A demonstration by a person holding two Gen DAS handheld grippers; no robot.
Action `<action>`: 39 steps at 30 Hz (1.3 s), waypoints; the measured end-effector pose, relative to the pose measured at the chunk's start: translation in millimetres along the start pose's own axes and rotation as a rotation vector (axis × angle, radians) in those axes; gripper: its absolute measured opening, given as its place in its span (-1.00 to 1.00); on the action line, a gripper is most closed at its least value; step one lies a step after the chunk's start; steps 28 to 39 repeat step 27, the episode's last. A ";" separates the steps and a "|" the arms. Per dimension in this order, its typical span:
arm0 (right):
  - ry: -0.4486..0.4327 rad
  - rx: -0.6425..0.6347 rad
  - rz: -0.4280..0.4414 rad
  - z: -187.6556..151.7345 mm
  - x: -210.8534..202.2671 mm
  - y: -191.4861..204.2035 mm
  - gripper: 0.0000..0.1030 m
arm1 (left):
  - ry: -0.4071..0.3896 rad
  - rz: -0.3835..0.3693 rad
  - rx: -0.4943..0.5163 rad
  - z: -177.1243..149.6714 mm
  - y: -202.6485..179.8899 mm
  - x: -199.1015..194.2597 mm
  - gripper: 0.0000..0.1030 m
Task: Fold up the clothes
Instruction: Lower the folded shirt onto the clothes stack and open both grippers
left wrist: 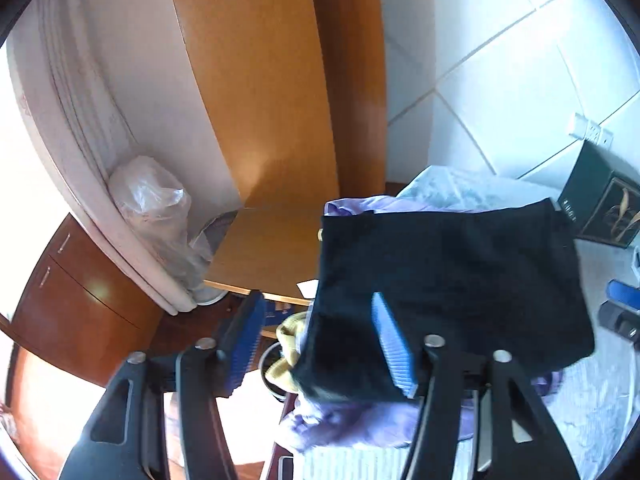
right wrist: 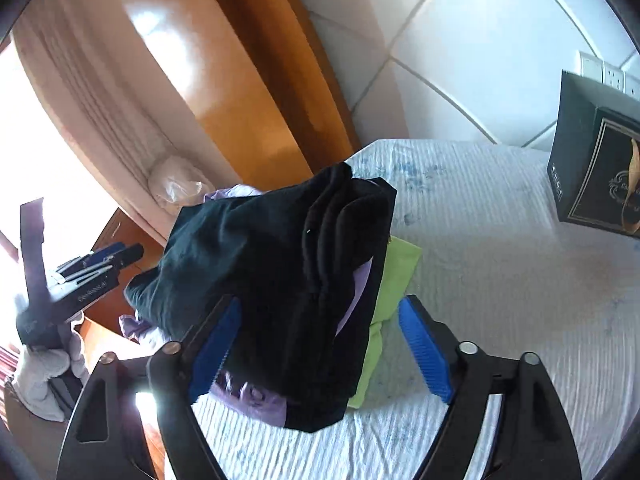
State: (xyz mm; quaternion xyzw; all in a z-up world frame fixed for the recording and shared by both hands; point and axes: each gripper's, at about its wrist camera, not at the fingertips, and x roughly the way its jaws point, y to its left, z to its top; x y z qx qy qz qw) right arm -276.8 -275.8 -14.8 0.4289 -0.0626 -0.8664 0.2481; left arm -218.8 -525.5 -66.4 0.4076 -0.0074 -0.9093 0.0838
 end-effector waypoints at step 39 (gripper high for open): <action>-0.010 -0.049 -0.157 -65.2 -39.1 34.6 0.69 | 0.032 -0.066 0.000 -56.8 -57.1 -57.0 0.38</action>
